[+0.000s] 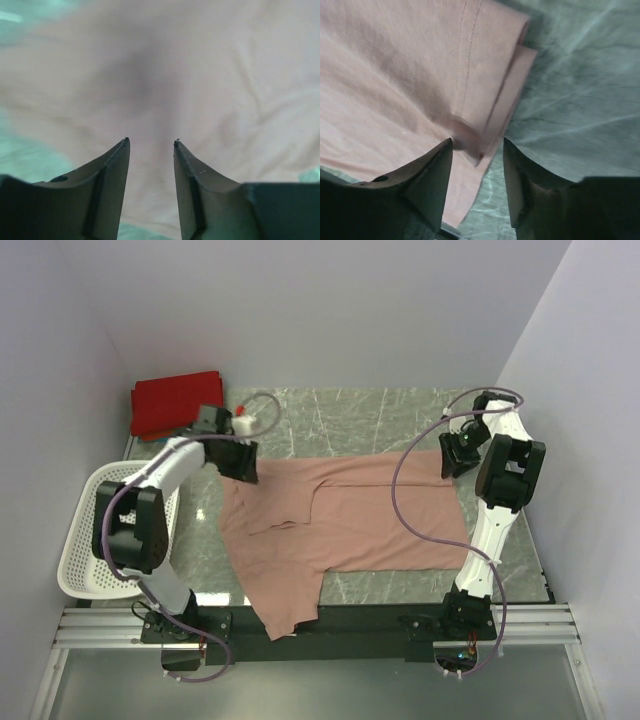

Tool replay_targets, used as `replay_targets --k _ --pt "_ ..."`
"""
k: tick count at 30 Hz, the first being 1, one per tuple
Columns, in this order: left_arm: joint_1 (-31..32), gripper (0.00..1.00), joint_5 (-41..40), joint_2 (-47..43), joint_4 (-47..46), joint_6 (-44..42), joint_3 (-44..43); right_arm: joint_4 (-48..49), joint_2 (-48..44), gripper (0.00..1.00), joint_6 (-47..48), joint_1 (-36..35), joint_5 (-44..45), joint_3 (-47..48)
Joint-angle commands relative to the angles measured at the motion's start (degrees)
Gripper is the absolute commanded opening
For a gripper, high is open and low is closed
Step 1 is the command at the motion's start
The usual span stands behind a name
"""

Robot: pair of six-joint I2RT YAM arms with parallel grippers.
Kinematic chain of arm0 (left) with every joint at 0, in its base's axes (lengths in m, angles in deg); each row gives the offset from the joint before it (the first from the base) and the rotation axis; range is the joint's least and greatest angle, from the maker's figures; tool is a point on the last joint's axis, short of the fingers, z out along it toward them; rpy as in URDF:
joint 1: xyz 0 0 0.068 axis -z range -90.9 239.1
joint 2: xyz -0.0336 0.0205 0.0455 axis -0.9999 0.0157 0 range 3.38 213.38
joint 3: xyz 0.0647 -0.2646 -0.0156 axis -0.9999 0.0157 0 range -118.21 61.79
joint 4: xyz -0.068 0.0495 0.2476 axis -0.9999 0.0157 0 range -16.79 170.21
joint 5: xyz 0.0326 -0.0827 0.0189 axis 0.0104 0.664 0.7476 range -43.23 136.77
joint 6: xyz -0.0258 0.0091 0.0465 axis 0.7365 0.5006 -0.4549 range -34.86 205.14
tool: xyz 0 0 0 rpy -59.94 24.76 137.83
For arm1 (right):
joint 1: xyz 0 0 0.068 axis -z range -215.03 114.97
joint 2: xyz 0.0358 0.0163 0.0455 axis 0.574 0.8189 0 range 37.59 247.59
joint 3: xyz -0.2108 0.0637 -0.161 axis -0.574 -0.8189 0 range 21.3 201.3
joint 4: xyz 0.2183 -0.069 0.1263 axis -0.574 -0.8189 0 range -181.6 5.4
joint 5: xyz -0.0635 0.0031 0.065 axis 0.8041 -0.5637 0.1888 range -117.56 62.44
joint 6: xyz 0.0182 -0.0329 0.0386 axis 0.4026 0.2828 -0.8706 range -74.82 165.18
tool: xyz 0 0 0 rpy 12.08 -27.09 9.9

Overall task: Fold and stack the t-shirts
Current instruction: Fold the tshirt

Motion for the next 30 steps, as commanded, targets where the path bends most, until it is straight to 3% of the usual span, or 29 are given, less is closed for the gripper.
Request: replay_targets --k 1,8,19,24,25,30 --pt "-5.7 0.47 1.3 0.5 1.6 -3.0 -6.6 0.4 -5.7 0.53 2.1 0.3 1.9 4.9" --pt "-12.7 0.52 -1.4 10.8 1.1 0.0 -14.4 5.6 -3.1 0.54 -6.6 -0.3 0.5 12.2" --pt "-13.8 0.52 -4.8 17.2 -1.7 2.8 -17.9 13.0 1.7 0.50 -14.5 -1.1 -0.9 11.3" --pt "-13.8 0.52 -3.8 18.2 -2.3 3.7 -16.8 13.5 3.1 0.41 -16.5 -1.2 -2.7 10.8" --pt "-13.7 0.51 -4.1 18.4 -2.5 3.7 -16.2 13.4 3.2 0.34 -17.3 -1.2 -3.5 10.3" --pt "-13.8 0.51 -4.5 18.1 -2.5 3.2 -15.1 13.3 0.7 0.33 -16.8 -1.2 -3.6 6.0"
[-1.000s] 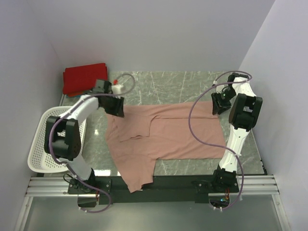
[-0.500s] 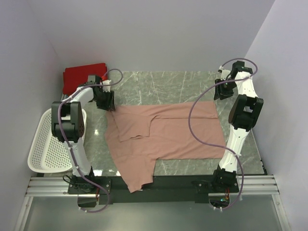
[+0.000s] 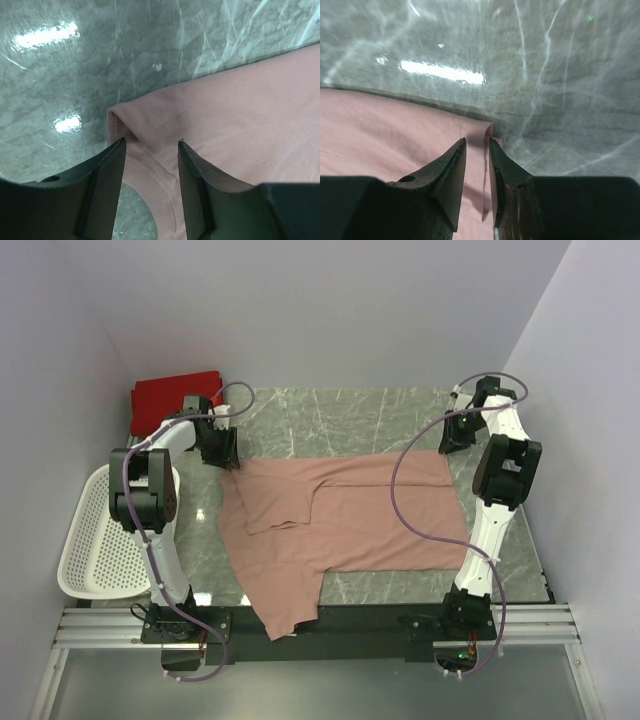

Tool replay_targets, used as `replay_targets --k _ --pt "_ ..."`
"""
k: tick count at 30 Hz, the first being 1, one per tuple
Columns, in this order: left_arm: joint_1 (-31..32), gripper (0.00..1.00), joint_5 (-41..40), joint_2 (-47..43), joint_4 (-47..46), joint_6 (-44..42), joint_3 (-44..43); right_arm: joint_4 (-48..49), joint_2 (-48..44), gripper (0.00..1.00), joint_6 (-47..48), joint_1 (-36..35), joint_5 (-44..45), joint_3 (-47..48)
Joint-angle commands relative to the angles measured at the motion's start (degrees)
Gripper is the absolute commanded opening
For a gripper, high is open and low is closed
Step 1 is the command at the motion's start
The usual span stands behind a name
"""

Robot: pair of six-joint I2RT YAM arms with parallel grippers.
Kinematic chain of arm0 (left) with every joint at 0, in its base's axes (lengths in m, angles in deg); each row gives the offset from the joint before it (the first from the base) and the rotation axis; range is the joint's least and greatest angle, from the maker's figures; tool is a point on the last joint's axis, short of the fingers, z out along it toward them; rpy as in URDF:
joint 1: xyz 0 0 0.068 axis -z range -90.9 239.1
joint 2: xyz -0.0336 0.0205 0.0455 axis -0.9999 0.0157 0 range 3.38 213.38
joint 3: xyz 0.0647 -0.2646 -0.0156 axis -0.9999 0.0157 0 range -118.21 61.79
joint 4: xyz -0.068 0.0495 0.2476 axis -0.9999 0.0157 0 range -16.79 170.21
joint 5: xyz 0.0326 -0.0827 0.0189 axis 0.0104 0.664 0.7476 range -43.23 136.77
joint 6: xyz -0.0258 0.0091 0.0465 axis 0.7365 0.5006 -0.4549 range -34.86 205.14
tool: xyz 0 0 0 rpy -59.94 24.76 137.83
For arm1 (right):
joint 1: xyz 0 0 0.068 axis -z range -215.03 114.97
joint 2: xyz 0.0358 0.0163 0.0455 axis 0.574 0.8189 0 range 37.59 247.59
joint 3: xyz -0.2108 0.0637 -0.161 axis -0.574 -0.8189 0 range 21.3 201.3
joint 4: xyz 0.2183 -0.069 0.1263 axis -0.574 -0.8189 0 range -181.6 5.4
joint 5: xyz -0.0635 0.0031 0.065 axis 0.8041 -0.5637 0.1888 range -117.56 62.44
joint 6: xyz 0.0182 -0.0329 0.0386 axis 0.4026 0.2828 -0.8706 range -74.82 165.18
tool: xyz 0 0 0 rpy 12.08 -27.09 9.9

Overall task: Fold and stack the t-shirts
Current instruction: Fold the tshirt

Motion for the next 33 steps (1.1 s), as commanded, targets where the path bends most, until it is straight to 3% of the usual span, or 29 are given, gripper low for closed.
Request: replay_targets --k 1,17,20,24,30,33 --pt "-0.2 0.51 -0.4 -0.4 -1.2 0.4 0.4 1.7 -3.3 0.33 -0.6 -0.4 -0.5 -4.0" --pt "-0.2 0.52 -1.6 0.3 -2.6 0.1 2.0 -2.0 -4.4 0.34 1.0 -0.3 1.3 -6.0" --pt "-0.2 0.51 -1.5 0.5 -2.7 0.2 2.1 -1.4 -5.2 0.32 0.5 -0.3 0.2 -6.2" --pt "-0.2 0.50 -1.5 0.8 -3.0 0.3 2.1 -3.4 -3.6 0.20 0.5 -0.3 -0.6 -4.1" --pt "-0.2 0.50 -1.7 0.6 -3.3 0.1 3.0 -2.8 -4.5 0.21 -0.3 -0.3 -1.3 -3.7" --pt "-0.2 0.49 -1.6 0.5 -3.4 0.2 3.2 -2.8 -4.7 0.16 -0.4 -0.3 -1.8 -2.7"
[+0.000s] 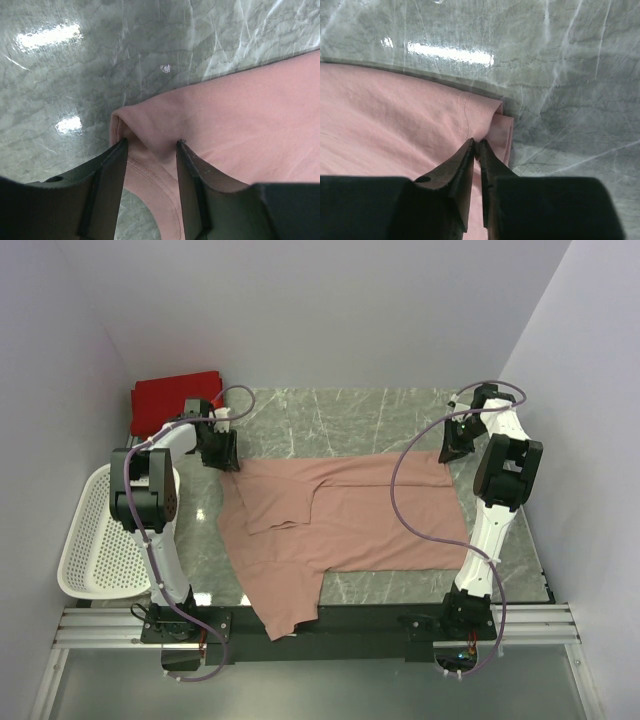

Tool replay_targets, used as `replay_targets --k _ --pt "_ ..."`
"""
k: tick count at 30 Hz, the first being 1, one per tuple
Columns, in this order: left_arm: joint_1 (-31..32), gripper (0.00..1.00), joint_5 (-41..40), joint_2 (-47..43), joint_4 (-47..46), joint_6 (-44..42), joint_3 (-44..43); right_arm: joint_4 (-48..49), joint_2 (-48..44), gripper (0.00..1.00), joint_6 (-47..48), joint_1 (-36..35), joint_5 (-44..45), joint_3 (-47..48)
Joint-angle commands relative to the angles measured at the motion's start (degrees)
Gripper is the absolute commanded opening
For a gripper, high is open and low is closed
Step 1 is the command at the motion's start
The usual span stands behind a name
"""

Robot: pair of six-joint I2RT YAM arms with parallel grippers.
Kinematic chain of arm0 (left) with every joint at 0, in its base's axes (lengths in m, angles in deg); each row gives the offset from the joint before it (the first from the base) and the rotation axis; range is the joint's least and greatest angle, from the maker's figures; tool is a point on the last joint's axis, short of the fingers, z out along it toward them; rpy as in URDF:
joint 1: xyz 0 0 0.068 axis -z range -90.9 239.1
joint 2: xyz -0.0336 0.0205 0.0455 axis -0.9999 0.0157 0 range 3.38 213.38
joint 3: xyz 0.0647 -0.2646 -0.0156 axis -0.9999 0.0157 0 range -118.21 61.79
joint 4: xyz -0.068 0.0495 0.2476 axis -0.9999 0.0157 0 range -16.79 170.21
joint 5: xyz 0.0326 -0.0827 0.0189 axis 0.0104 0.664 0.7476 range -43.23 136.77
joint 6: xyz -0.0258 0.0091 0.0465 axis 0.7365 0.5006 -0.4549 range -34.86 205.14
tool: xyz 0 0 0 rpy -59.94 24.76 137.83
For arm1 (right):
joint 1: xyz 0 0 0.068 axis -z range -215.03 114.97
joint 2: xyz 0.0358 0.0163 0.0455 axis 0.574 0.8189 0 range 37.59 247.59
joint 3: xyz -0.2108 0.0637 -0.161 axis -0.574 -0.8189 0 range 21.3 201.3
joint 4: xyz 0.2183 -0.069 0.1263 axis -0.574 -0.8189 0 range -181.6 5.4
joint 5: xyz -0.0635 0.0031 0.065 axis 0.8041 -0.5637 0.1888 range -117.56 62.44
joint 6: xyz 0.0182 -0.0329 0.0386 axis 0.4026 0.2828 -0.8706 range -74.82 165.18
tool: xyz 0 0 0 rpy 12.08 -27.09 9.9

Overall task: Fold and stack the t-shirts
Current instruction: Fold the tshirt

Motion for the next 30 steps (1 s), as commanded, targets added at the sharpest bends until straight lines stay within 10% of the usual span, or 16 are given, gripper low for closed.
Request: replay_targets --k 1,12,25,30 --pt "-0.2 0.49 -0.6 0.0 -0.8 0.2 1.0 -1.0 -3.2 0.14 -0.5 -0.2 -1.3 3.2" --pt "-0.8 0.01 -0.8 1.0 -0.4 0.8 0.5 -3.5 -4.7 0.00 2.9 -0.2 3.3 1.8" --pt "-2.9 0.00 -1.6 1.4 -0.5 0.8 0.9 -4.4 -4.9 0.01 3.7 0.9 4.8 1.3" --pt "-2.9 0.01 -1.3 1.5 0.1 0.6 0.4 -7.3 -4.7 0.32 3.6 1.2 2.2 1.3"
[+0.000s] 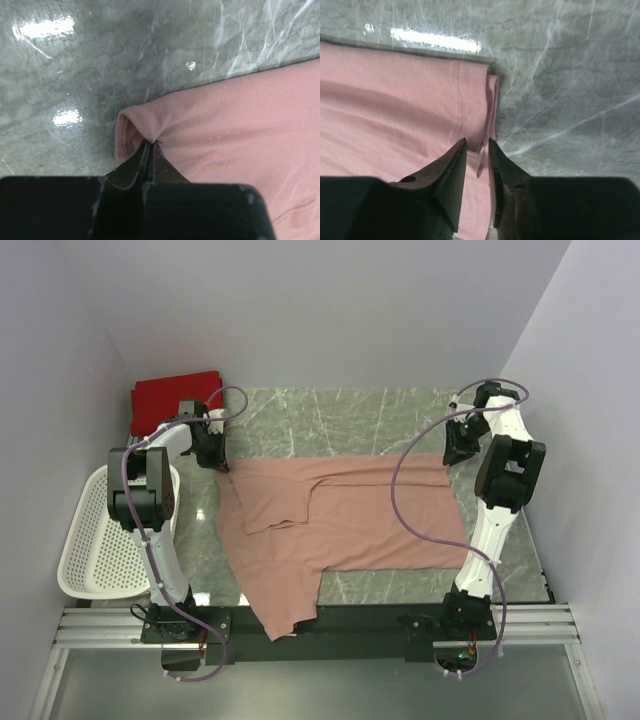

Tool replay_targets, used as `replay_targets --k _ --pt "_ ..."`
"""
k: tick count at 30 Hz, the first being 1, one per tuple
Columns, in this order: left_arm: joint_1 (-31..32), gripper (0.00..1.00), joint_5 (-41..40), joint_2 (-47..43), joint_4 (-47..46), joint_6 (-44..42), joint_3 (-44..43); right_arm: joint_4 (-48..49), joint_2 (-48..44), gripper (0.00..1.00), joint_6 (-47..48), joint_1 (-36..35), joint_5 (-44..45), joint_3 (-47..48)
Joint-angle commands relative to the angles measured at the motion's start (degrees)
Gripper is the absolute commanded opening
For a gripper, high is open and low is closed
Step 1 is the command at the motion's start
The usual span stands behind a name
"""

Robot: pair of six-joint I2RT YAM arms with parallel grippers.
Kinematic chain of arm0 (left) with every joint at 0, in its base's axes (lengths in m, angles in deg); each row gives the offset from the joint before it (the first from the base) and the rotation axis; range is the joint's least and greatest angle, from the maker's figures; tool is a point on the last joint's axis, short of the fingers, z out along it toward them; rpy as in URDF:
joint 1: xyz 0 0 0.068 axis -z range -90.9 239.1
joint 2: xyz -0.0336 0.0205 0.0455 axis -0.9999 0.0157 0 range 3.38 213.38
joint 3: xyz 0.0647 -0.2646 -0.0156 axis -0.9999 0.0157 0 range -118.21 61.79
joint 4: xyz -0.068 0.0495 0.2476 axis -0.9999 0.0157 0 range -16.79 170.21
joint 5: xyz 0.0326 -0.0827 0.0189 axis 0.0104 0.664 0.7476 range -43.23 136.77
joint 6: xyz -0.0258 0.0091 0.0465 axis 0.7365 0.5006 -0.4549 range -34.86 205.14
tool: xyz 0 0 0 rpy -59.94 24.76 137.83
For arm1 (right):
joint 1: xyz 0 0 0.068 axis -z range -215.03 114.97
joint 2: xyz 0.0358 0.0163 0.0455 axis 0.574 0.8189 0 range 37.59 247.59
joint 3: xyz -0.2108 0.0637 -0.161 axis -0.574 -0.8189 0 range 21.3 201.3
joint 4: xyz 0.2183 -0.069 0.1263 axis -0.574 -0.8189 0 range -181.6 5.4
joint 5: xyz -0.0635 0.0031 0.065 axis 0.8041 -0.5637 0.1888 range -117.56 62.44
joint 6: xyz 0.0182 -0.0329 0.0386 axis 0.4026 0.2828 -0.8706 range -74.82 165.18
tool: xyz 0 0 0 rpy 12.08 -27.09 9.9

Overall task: Fold and stack the t-shirts
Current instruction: Fold the tshirt

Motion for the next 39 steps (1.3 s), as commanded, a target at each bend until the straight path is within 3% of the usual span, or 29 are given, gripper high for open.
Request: replay_targets --k 1,14,18,30,39 --pt "-0.6 0.01 -1.0 0.8 0.0 -0.2 0.1 -2.4 -3.3 0.35 0.3 1.0 -1.9 -0.1" --pt "-0.6 0.01 -0.5 0.8 0.0 -0.2 0.3 -2.4 -4.0 0.38 -1.3 1.4 -3.0 -4.4" --pt "-0.6 0.01 -0.4 0.8 0.0 -0.3 0.4 -2.1 -4.4 0.45 -1.6 1.4 -2.8 -4.9" --pt "-0.6 0.01 0.0 1.5 0.2 -0.4 -0.2 -3.6 -6.6 0.44 -2.7 2.7 -8.0 -4.6" --pt "-0.6 0.01 0.1 1.5 0.2 -0.7 -0.3 -1.5 -6.0 0.43 -4.9 2.7 -2.5 -6.2"
